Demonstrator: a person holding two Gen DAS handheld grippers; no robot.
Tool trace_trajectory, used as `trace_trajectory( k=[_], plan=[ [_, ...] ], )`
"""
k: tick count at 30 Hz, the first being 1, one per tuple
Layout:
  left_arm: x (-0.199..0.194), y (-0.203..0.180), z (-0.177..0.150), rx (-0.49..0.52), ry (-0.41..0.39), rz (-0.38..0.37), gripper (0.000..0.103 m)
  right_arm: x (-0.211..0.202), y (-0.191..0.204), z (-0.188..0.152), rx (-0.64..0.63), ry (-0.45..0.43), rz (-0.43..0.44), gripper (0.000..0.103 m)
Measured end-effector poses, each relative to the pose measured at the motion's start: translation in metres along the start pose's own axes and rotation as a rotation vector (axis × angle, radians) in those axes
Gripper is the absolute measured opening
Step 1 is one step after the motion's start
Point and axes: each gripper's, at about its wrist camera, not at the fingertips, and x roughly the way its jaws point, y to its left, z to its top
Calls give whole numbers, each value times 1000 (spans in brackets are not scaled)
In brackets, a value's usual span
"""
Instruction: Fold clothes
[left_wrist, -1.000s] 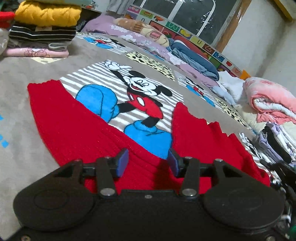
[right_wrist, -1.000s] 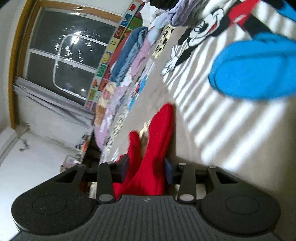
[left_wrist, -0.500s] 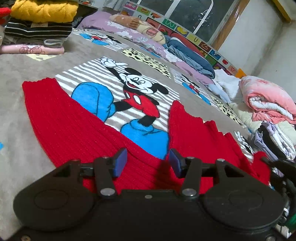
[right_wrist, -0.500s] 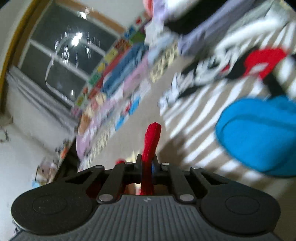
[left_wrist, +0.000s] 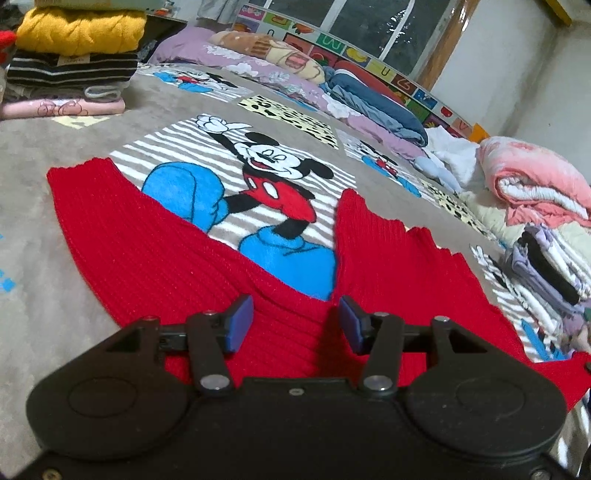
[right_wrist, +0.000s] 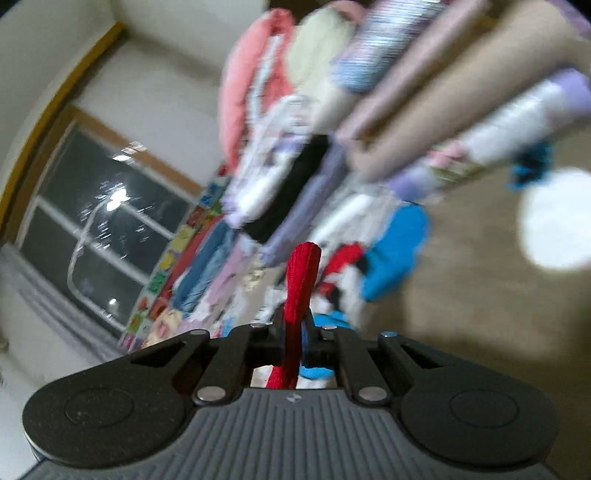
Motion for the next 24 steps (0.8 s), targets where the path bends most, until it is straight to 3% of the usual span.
trace_trajectory(
  k=[5,7,8,9,13,16,22,24],
  plan=[
    [-11,-9,-1,41,-23,13,51,18,-32,-5,19,81,-157,10],
    [-20,-17,-1,80,-50,7,51,18,-29,1,-31,77,-182,18],
    [-24,-22,-1,103,-64,1,51,15,-24,5,-69,61,-201,23],
    [-28,-29,-2,131,-76,-11,51,12,-18,9,-110,44,-222,37],
    [-36,-60,-14,250,-89,-83,51,-5,22,7,-350,-14,-235,40],
    [-35,-83,-29,345,-60,-151,51,-20,60,-18,-546,18,-133,40],
    [-40,-109,-58,530,9,-273,51,-38,121,-108,-875,259,179,36],
    [-38,-112,-67,596,96,-292,51,-39,131,-136,-972,323,245,36]
  ],
)
